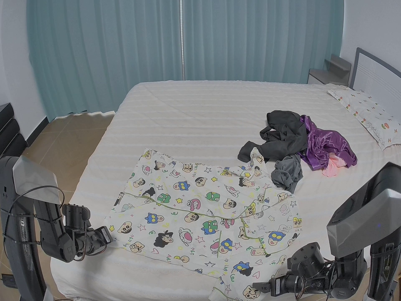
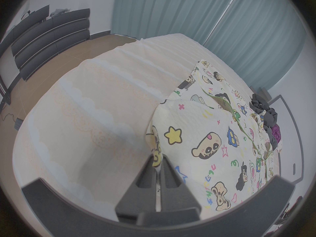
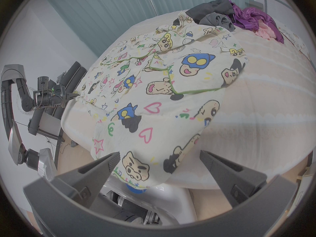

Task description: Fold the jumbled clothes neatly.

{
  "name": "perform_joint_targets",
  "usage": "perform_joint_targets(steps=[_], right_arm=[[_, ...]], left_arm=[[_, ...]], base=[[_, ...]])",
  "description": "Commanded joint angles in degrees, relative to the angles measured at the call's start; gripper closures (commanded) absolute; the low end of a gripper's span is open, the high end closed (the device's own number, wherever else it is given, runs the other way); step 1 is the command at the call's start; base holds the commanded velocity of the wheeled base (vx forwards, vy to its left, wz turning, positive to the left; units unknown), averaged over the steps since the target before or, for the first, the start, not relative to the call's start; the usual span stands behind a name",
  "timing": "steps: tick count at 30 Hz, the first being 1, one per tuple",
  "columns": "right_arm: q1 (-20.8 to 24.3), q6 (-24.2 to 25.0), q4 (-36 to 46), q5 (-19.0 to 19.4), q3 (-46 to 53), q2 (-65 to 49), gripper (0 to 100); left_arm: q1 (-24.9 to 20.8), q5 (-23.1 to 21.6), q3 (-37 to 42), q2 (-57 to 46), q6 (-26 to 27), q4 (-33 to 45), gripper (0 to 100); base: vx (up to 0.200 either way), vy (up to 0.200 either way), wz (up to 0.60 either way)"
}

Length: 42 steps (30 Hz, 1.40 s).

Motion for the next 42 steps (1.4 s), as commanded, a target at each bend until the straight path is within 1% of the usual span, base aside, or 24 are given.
perform_joint_targets(steps=[1,4,11,21,22,31,34,38,41,42], right_arm=[[-1.1,-0.9,0.4,0.0,-1.8,1.5,0],[-1.4,-2.0,1.3,0.2,-2.5,1.6,0],[-1.6,-2.6,4.0,0.2,-4.2,1.5,0],[-1.9,-3.5,3.6,0.3,-5.2,1.5,0],[-1.9,-3.5,3.9,0.3,-5.4,1.6,100],[-2.0,-3.5,3.5,0.4,-5.5,1.6,100],[-2.0,-3.4,3.6,-0.1,-5.3,1.4,100],[-1.9,-3.5,3.5,-1.7,-3.4,0.1,100],[-1.9,-3.6,3.5,-2.0,-2.1,-0.8,100],[-1.9,-3.6,3.5,-2.0,-0.9,-1.9,100]], left_arm=[[0.1,0.0,0.2,-0.2,0.0,-1.1,100],[0.0,0.0,0.6,-0.2,0.0,-1.8,100],[0.0,0.0,0.9,-0.1,0.0,-2.4,100],[0.1,-0.1,0.9,-0.1,0.0,-2.4,100],[0.1,0.0,0.9,-0.1,0.0,-2.4,100],[0.0,-0.1,1.1,-0.1,0.0,-2.4,100],[0.0,-0.3,1.9,-0.1,0.2,-3.1,100],[-0.2,-0.1,4.6,-0.1,1.0,-5.7,100],[-0.4,0.1,6.1,-0.2,1.3,-7.5,100],[-0.4,0.2,7.8,-0.2,2.4,-9.9,100]], base=[[0.0,0.0,0.0],[0.0,0.0,0.0],[0.0,0.0,0.0],[0.0,0.0,0.0],[0.0,0.0,0.0],[0.0,0.0,0.0],[0.0,0.0,0.0],[0.0,0.0,0.0],[0.0,0.0,0.0],[0.0,0.0,0.0]])
